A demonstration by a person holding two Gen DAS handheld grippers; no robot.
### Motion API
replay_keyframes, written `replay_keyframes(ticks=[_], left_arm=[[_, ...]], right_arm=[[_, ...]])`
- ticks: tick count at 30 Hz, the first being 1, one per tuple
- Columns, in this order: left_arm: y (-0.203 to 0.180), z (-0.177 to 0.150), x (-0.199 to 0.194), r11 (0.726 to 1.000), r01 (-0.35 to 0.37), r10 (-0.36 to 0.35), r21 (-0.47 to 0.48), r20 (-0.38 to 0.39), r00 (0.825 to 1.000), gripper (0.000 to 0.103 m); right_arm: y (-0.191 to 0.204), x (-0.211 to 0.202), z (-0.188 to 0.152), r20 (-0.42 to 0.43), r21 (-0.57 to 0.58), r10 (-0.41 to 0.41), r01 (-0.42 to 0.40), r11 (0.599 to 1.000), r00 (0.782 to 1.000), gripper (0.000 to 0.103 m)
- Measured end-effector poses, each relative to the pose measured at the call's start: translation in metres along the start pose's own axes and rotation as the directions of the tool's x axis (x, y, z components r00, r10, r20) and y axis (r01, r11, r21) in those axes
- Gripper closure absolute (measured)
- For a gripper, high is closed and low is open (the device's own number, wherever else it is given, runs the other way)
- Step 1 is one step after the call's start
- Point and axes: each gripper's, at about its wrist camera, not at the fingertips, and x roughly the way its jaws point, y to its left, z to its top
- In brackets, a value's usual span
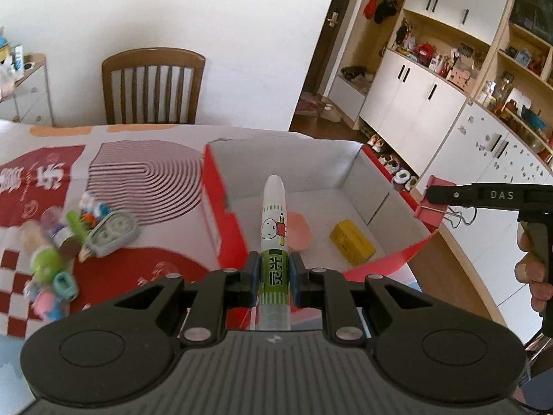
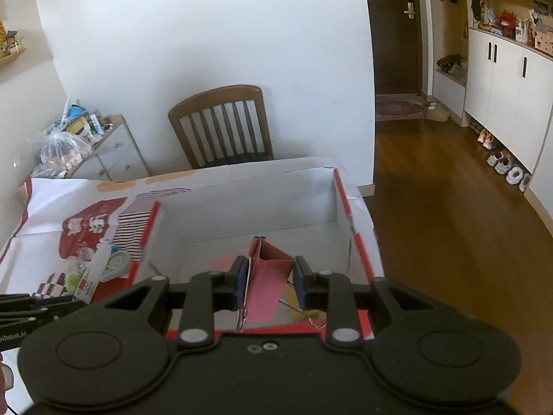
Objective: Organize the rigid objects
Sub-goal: 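Carry the binder clips and glue stick with both tools into the red box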
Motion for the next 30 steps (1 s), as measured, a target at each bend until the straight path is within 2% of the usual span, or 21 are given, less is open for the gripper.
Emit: replay_keyframes(ticks=[7,12,18,24,30], left_arm=[[-0.024,0.021,0.049,0.999,-0.033,0.034,0.033,-0.044,0.998,0.086],[-0.030,0.033,0.085,0.994,-0.092,0.096,0.053,-0.079,0.992,0.086],[-0.030,0.042,0.124,0.987,-0.154,0.159,0.041,-0.151,0.976,0.086],[-0.036,0.044,0.151,0.969,-0.221,0.238,0.106,-0.177,0.955,0.086],[-0.045,0.046,0.167,0.963,-0.233,0.257,0.133,-0.202,0.945,0.086]], right_arm=[[-0.012,0.031,0.007,-0.029,-0.036,-0.005,0.004,0.999,1.000,0.076],[-0.017,0.055,0.013,-0.064,-0.053,0.007,-0.011,0.999,0.998,0.076],[-0.018,0.081,0.013,-0.092,-0.099,-0.006,-0.004,0.995,0.996,0.076],[-0.016,0.107,0.009,-0.163,-0.137,0.006,-0.028,0.990,0.987,0.076],[-0.004,0.123,0.002,-0.246,-0.193,0.034,-0.083,0.978,0.969,0.077]])
